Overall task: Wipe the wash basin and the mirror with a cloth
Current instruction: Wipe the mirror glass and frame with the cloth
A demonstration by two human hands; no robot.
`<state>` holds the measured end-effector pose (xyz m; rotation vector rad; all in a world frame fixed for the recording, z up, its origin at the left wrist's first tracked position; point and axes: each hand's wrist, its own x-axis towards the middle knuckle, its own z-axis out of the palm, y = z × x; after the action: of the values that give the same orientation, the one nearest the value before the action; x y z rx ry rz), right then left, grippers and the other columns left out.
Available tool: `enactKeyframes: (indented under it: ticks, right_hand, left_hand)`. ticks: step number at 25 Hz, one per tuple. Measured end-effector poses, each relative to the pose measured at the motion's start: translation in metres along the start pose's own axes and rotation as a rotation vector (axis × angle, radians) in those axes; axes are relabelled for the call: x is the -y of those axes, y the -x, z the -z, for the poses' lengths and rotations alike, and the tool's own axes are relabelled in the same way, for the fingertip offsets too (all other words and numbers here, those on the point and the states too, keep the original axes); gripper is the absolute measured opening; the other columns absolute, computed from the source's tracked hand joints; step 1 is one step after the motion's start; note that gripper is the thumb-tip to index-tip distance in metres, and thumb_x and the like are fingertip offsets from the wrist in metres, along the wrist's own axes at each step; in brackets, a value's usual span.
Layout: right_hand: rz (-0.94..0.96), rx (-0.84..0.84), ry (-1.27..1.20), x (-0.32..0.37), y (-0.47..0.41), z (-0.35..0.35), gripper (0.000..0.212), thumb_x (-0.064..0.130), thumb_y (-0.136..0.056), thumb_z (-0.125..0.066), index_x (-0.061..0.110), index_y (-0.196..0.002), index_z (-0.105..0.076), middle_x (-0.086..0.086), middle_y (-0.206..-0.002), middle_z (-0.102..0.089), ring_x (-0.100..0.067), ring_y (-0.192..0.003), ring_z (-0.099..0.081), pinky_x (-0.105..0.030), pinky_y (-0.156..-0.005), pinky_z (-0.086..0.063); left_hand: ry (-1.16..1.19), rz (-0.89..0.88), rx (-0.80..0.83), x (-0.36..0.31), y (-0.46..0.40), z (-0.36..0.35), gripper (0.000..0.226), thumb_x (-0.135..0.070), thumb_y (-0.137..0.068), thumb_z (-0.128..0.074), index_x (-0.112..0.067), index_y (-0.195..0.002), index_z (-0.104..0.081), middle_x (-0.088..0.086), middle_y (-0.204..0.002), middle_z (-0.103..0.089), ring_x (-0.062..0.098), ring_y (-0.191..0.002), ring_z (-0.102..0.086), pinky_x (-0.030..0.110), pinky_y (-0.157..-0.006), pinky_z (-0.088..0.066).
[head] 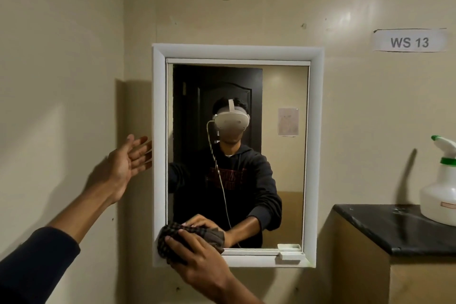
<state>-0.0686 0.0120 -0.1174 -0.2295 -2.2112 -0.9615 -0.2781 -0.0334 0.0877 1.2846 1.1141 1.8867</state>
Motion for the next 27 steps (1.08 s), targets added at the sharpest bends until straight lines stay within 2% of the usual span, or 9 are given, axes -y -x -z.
enactKeyframes:
  ticks: [3,6,8,11,13,16,21,24,27]
  right_hand:
    - [0.08,-0.006,0.035,-0.021,-0.02,0.015,0.025,0.018,-0.099,-0.051,0.024,-0.106,-0.073,-0.007,-0.137,-0.056,-0.033,-0.12,-0.052,-0.039,-0.099,-0.045]
    - [0.032,-0.082,0.01,-0.066,-0.075,0.046,0.024,0.016,-0.091,-0.059,0.02,-0.112,-0.072,-0.012,-0.138,-0.054,-0.037,-0.123,-0.048,-0.047,-0.094,-0.049]
    - [-0.016,-0.104,0.016,-0.104,-0.127,0.079,0.034,0.013,-0.083,-0.071,0.02,-0.116,-0.07,-0.013,-0.14,-0.053,-0.038,-0.126,-0.042,-0.053,-0.098,-0.047]
    - [-0.084,-0.098,0.147,-0.157,-0.206,0.139,0.041,0.011,-0.087,-0.065,0.023,-0.126,-0.064,-0.01,-0.145,-0.048,-0.036,-0.13,-0.041,-0.048,-0.103,-0.042]
    - [-0.137,-0.068,0.21,-0.183,-0.246,0.171,0.043,0.007,-0.09,-0.057,0.023,-0.13,-0.061,-0.008,-0.148,-0.044,-0.034,-0.131,-0.04,-0.046,-0.101,-0.042]
    - [-0.146,-0.048,0.228,-0.194,-0.264,0.184,0.041,0.008,-0.091,-0.056,0.021,-0.129,-0.062,-0.008,-0.148,-0.045,-0.034,-0.13,-0.04,-0.046,-0.097,-0.045]
    - [-0.108,-0.112,0.106,-0.139,-0.174,0.129,0.039,0.014,-0.088,-0.053,0.024,-0.124,-0.065,-0.009,-0.143,-0.051,-0.036,-0.127,-0.041,-0.05,-0.099,-0.045]
    - [-0.001,-0.008,0.027,-0.068,-0.062,0.062,0.029,0.015,-0.097,-0.051,0.024,-0.115,-0.071,-0.009,-0.139,-0.055,-0.034,-0.125,-0.041,-0.047,-0.093,-0.052]
    - [0.076,0.144,0.015,-0.018,0.024,0.024,0.032,0.018,-0.104,-0.041,0.025,-0.108,-0.072,-0.006,-0.139,-0.055,-0.032,-0.125,-0.048,-0.04,-0.094,-0.05]
  left_hand:
    - [0.017,0.013,0.0,0.0,-0.001,0.001,0.054,-0.048,-0.102,-0.026,-0.018,-0.14,-0.049,0.008,-0.14,-0.055,0.023,-0.116,-0.057,0.035,-0.093,-0.043]
    - [0.072,0.023,0.007,0.0,-0.002,0.004,0.06,-0.051,-0.101,-0.019,-0.017,-0.141,-0.048,0.012,-0.142,-0.053,0.026,-0.12,-0.056,0.039,-0.094,-0.043]
    - [0.108,0.036,0.002,0.0,-0.002,0.004,0.062,-0.053,-0.101,-0.016,-0.017,-0.141,-0.047,0.01,-0.132,-0.061,0.024,-0.115,-0.059,0.042,-0.097,-0.042]
    - [0.125,0.034,-0.012,0.001,0.002,0.002,0.061,-0.053,-0.101,-0.016,-0.017,-0.136,-0.051,0.001,-0.105,-0.072,0.019,-0.099,-0.065,0.041,-0.089,-0.048]
    - [0.116,0.03,-0.009,0.001,0.003,0.003,0.059,-0.054,-0.101,-0.017,-0.019,-0.136,-0.051,-0.002,-0.101,-0.075,0.016,-0.097,-0.068,0.037,-0.081,-0.05]
    - [0.103,0.018,-0.005,0.0,0.001,0.006,0.057,-0.053,-0.101,-0.017,-0.021,-0.136,-0.049,-0.004,-0.098,-0.077,0.016,-0.1,-0.069,0.036,-0.078,-0.05]
    - [0.116,0.015,-0.01,0.001,0.005,0.0,0.06,-0.049,-0.102,-0.015,-0.017,-0.145,-0.042,0.006,-0.125,-0.064,0.021,-0.109,-0.062,0.036,-0.082,-0.047]
    - [0.079,0.025,-0.026,0.001,0.005,0.0,0.061,-0.049,-0.102,-0.012,-0.019,-0.149,-0.037,0.012,-0.149,-0.046,0.031,-0.137,-0.044,0.038,-0.099,-0.039]
    - [0.058,0.022,-0.03,0.0,0.005,0.0,0.06,-0.05,-0.102,-0.012,-0.021,-0.148,-0.038,0.014,-0.15,-0.044,0.032,-0.139,-0.041,0.039,-0.098,-0.038]
